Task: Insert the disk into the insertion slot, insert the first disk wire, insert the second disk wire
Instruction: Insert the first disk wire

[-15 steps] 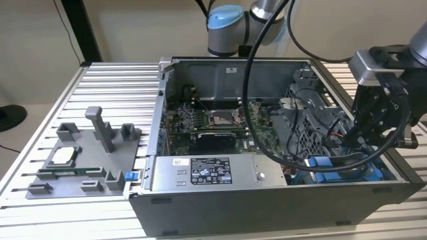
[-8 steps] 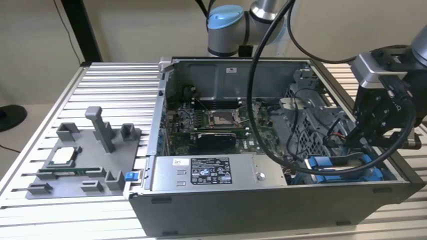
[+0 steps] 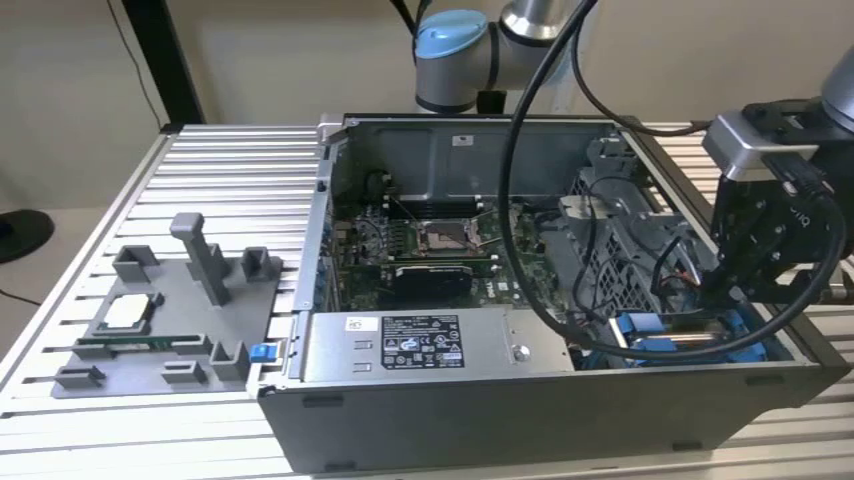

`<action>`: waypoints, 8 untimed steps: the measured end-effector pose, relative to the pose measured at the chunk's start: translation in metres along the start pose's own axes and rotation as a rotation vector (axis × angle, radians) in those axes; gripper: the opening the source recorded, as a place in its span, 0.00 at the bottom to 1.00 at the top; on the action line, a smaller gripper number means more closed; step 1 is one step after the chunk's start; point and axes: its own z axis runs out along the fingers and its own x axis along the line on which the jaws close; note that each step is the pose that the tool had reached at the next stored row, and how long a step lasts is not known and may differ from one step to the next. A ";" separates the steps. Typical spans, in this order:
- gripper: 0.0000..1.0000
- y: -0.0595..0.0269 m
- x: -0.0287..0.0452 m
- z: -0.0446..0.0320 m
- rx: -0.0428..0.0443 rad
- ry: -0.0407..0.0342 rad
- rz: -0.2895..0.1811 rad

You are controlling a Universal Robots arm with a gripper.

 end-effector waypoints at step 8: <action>0.00 0.0000 0.0001 0.0027 0.0000 0.0003 0.000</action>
